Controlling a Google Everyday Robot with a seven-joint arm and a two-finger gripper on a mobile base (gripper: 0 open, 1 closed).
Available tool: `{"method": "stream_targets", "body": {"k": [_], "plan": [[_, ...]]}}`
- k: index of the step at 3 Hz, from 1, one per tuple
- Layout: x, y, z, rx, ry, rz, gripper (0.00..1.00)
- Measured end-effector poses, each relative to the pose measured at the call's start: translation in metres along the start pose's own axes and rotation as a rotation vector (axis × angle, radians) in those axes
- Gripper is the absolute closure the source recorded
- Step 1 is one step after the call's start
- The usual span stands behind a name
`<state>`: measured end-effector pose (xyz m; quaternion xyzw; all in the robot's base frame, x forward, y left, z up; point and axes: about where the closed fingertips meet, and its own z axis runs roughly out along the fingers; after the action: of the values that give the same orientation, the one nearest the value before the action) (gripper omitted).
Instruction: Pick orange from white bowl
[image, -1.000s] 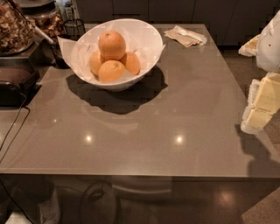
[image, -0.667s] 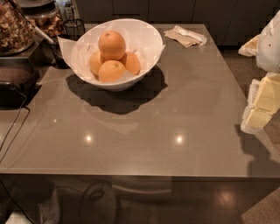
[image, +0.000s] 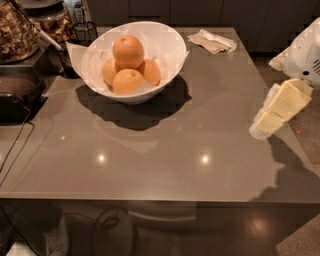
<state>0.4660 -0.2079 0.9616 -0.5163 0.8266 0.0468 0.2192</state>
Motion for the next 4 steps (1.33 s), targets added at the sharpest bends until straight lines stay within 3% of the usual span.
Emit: {"method": "stream_targets", "body": {"k": [1, 2, 3, 4], "plan": [[-0.015, -0.012, 0.021, -0.058, -0.08, 0.084, 0.0], [-0.016, -0.012, 0.023, -0.065, -0.084, 0.088, 0.0], [-0.018, -0.015, 0.03, -0.071, -0.125, 0.144, 0.0], [-0.072, -0.038, 0.055, -0.123, -0.192, 0.161, 0.0]]}}
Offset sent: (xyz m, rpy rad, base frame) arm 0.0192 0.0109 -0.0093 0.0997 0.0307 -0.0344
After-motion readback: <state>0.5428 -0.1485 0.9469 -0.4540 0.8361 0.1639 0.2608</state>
